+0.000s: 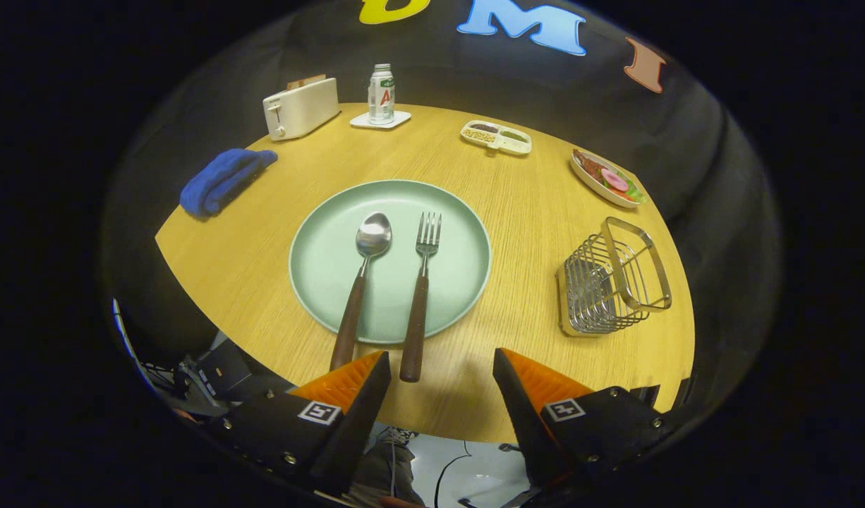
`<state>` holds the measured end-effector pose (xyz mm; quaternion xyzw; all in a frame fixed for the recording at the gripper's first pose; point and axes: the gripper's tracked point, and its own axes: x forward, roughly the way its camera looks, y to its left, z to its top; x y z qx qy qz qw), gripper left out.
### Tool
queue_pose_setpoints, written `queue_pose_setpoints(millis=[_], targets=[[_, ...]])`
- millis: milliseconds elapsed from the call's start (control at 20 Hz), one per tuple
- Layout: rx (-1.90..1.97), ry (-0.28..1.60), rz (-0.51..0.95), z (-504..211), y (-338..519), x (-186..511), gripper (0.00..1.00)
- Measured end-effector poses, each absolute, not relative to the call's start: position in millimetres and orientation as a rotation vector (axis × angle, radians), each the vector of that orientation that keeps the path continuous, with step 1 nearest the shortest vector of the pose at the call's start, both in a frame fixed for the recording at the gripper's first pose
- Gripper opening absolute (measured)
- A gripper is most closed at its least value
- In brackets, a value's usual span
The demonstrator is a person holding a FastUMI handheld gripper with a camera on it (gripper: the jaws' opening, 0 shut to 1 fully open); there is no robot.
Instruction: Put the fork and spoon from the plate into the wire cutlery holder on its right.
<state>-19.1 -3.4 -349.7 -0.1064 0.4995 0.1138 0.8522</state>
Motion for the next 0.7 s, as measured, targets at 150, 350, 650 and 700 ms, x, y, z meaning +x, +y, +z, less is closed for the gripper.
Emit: queue_pose_setpoints(millis=[150,350,650,700], targets=[[-0.271,1.083,0.259,-359,-4,-16,0.75],[-0.307,1.089,0.273,-355,-3,-8,0.49],[-0.302,1.145,0.303,-365,-5,-10,0.06],[-0.295,1.153,0.306,-361,-5,-9,0.06]])
